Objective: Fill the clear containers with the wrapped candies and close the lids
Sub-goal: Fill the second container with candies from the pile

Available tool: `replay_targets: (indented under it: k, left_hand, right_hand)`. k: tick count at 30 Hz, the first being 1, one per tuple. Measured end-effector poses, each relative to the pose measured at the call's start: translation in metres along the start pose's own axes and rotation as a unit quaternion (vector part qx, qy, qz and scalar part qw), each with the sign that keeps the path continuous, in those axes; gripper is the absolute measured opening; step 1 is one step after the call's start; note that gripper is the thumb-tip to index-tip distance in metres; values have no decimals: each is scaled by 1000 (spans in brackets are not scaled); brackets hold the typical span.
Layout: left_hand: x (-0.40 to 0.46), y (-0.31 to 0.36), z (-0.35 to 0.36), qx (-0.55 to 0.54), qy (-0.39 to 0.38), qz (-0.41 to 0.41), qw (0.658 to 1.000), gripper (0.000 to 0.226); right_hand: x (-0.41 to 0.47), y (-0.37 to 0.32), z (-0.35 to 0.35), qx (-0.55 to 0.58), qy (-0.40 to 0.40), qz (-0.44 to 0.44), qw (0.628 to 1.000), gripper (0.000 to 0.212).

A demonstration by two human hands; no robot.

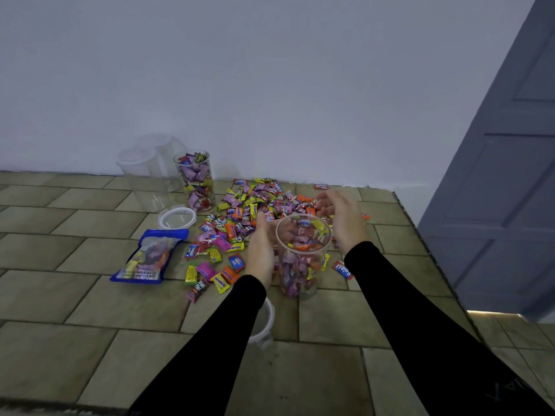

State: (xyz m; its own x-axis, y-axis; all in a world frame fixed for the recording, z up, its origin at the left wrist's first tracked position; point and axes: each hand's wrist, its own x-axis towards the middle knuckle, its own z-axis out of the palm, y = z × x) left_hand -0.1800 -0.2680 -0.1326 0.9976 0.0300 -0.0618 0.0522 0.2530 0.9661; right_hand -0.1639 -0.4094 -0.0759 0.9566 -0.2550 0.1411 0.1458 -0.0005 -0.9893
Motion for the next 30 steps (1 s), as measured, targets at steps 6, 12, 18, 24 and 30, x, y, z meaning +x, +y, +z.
replay_targets:
  k: [6,12,18,24,30]
  left_hand:
    - [31,-24,-34,519,-48,128,844,37]
    - [43,-37,-38,746,-131,94,646,76]
    - [58,-33,-36,792,-109,107,592,72]
    - [73,-38,-35,731,-60,84,675,55]
    - [85,-41,-29,729,-22,100,677,45]
  right_hand:
    - [14,54,-9,-241,-97,-29,965,28]
    - [27,95,-4,-532,-185,-77,822,37]
    - [42,114,9,-662,-224,-60,713,59]
    - [47,109,21,-640,-181,-125,737,46]
    - [58,109,26,-617,-191,-161,746,48]
